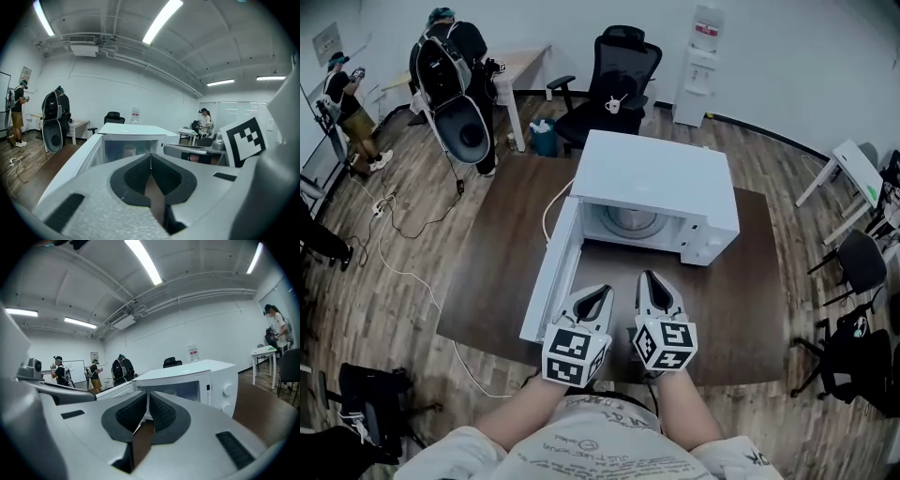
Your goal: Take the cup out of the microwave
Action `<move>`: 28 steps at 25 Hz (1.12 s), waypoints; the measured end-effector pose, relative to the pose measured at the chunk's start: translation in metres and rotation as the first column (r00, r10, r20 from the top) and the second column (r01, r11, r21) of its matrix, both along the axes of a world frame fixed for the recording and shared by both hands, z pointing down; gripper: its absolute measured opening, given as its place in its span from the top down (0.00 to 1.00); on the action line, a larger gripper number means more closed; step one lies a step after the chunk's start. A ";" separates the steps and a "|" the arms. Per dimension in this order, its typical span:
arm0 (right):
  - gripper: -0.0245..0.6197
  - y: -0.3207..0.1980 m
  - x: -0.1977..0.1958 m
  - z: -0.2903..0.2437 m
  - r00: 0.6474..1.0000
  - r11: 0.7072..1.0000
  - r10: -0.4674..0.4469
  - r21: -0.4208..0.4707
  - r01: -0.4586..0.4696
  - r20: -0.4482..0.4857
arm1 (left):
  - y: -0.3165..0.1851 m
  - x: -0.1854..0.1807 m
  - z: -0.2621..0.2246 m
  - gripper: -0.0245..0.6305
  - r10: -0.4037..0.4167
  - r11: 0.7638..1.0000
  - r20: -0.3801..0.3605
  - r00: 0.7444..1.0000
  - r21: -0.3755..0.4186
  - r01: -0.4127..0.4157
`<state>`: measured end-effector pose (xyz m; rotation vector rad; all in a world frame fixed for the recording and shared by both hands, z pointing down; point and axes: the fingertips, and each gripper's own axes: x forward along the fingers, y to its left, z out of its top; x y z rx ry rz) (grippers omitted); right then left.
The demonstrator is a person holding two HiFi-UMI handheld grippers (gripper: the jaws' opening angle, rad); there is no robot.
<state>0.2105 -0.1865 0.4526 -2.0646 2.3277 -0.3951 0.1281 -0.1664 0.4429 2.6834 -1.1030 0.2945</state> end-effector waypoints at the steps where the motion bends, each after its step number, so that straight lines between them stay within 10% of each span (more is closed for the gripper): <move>1: 0.94 -0.006 0.000 0.004 1.000 1.000 -0.010 -0.006 0.010 -0.011 | -0.002 -0.002 0.003 0.94 -0.008 1.000 0.002 1.000 -0.006 0.008; 28: 0.79 -0.162 0.031 0.115 0.988 0.983 -0.054 -0.182 0.028 -0.144 | -0.079 0.012 0.047 0.94 -0.053 0.996 0.000 0.999 -0.072 0.053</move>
